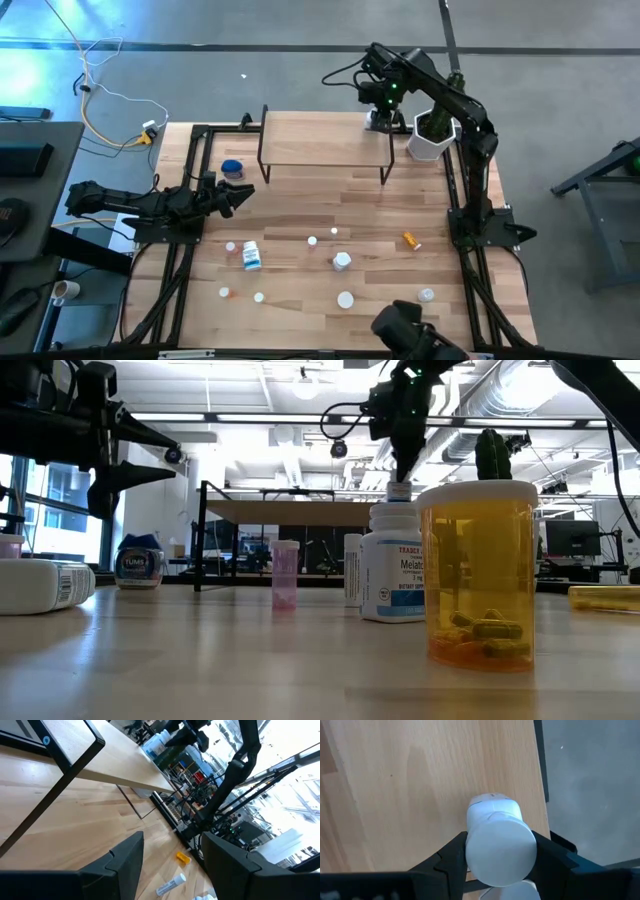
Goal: Pick and place medicine bottles onto shelf by color
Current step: Put the white pill bottle on the shelf
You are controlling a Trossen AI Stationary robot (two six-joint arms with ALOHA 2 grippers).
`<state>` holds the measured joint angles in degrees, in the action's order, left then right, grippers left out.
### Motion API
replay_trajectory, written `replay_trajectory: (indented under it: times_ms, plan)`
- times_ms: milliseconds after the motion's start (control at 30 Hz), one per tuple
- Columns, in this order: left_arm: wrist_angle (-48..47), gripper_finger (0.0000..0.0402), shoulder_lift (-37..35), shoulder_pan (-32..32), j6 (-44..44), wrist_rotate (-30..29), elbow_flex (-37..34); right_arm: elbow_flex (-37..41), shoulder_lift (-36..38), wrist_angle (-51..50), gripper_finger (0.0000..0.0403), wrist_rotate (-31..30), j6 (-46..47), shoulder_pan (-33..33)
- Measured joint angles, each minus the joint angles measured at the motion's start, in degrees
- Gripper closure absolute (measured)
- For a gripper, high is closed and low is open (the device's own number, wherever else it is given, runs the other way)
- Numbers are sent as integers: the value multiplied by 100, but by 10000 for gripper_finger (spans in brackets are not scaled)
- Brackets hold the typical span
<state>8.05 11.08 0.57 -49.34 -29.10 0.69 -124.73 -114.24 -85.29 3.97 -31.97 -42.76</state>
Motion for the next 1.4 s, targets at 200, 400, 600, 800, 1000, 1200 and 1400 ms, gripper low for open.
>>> replay_trajectory:
  times_ms: [200, 400, 600, 800, 1000, 1200, 1400]
  plan:
    - [0, 213, 0, 1, 0, 166, 0, 0, 0, -5, 237, 0, 0, 0]
    - [0, 212, 0, 0, 0, 187, 2, 0, 0, -46, 237, 0, 13, 2]
    - [0, 201, 1, 1, 134, 188, 2, 2, 0, -23, 221, -2, 14, 4]
    - [0, 183, -1, 1, 151, 190, 2, 2, 0, -20, 192, -4, 64, 7]
    - [-2, 173, -1, 1, 185, 192, 2, 2, 2, 22, 188, -4, 64, 7]
    - [561, 174, 1, -1, 1009, 168, 9, -4, 77, 88, 187, -16, 197, 7]
    - [434, 174, 1, 1, 1913, 123, 413, -4, 219, 123, 187, -37, 321, 7]
